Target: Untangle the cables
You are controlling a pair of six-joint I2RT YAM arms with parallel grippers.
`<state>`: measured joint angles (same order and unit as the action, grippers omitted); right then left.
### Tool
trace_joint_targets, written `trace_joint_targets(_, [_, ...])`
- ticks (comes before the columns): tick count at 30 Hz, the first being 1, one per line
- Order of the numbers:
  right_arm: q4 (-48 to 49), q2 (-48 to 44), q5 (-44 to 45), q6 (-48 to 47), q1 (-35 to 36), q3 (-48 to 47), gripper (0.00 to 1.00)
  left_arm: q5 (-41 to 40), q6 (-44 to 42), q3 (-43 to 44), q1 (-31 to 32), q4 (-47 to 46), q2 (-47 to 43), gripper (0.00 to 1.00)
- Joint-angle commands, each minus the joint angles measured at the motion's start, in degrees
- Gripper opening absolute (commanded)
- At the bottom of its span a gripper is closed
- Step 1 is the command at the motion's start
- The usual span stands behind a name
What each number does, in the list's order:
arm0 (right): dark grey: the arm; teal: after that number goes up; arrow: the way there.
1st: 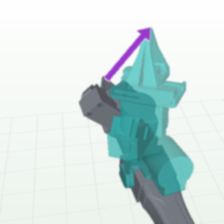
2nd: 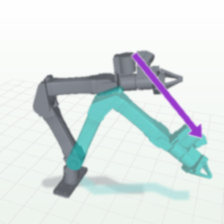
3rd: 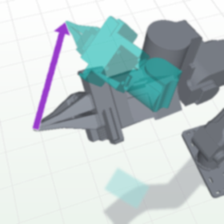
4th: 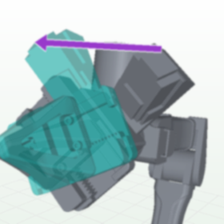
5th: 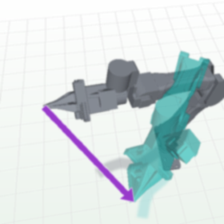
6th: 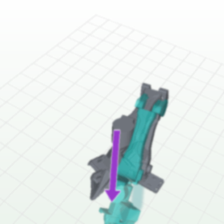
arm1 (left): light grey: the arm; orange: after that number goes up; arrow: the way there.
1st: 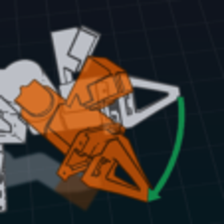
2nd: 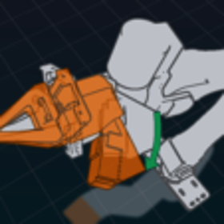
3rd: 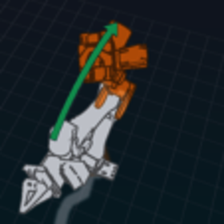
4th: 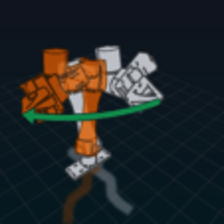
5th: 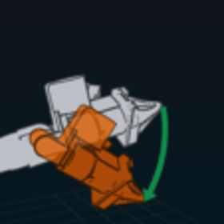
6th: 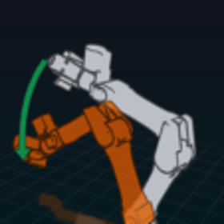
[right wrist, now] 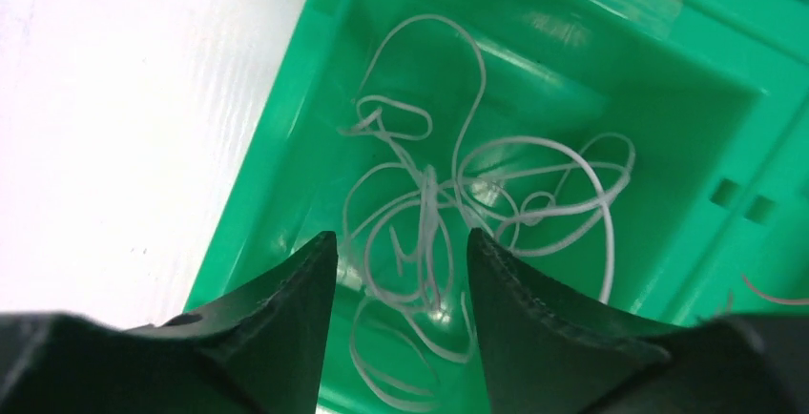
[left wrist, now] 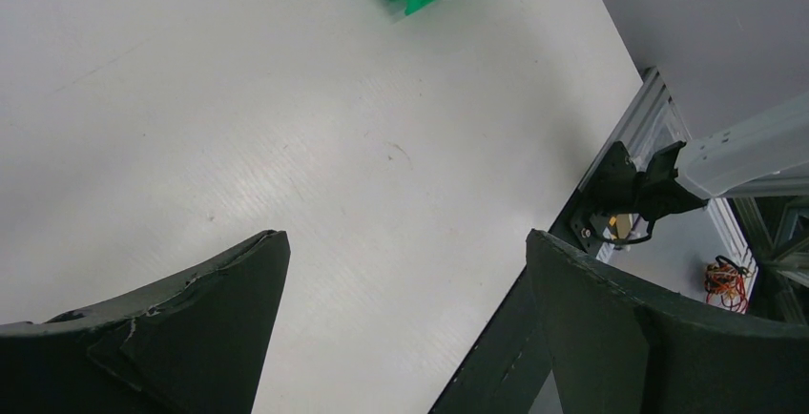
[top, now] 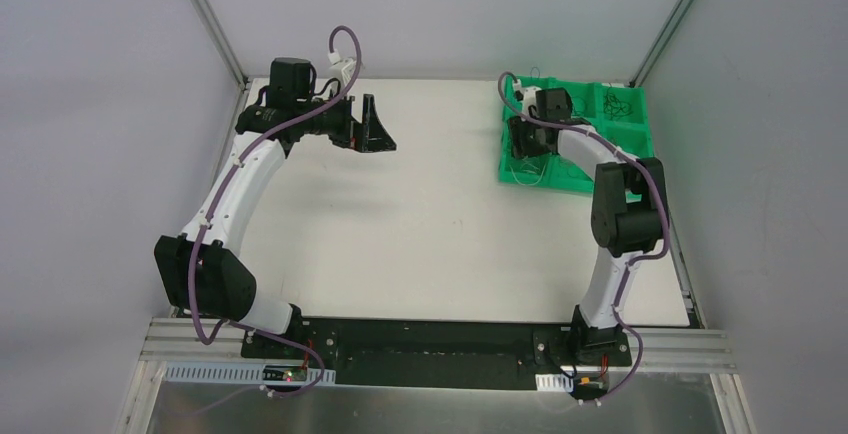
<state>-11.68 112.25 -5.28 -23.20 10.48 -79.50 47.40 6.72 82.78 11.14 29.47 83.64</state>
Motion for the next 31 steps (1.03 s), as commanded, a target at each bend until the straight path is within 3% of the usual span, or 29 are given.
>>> trace_joint_targets(1, [-5.18, -8.87, -0.22, 0.42, -0.3, -3.65, 0.59, -1.64, -3.16, 3.0, -0.5, 3.89, -0.72, 0.99])
trace_joint_targets(5, [-9.74, -14.43, -2.9, 0.69, -0.51, -4.46, 0.68, -3.2, -4.72, 4.51, -1.16, 7.17, -0.15, 0.99])
trace_joint_targets(11, [-13.32, -23.82, -9.02, 4.76, -1.17, -5.53, 0.98, -9.65, -8.15, 17.38, -3.61, 24.72, 8.57, 0.99])
trace_joint_targets(14, [-13.83, -27.99, -11.11, 10.84, -2.27, -5.31, 0.99, -14.19, -11.07, 25.03, -4.79, 32.18, 13.52, 0.99])
trace_joint_targets(17, [-15.62, -31.54, -12.49, 16.27, -3.63, -2.42, 0.99, -20.78, -11.65, 25.59, -5.16, 32.42, 13.85, 0.99])
trace_joint_targets(21, [-16.21, -37.15, -13.19, 20.76, -5.5, 7.77, 0.99, -26.83, -10.65, 20.82, -5.32, 32.23, 13.62, 0.99])
trace_joint_targets(25, [-16.52, -41.95, -12.76, 21.27, -6.08, 16.64, 0.99, -27.98, -8.89, 11.69, -5.33, 30.39, 12.42, 0.99])
trace_joint_targets(31, [-16.79, -44.55, -12.74, 21.12, -6.26, 19.35, 0.99, -27.67, -6.9, 8.21, -5.34, 28.79, 11.58, 0.99])
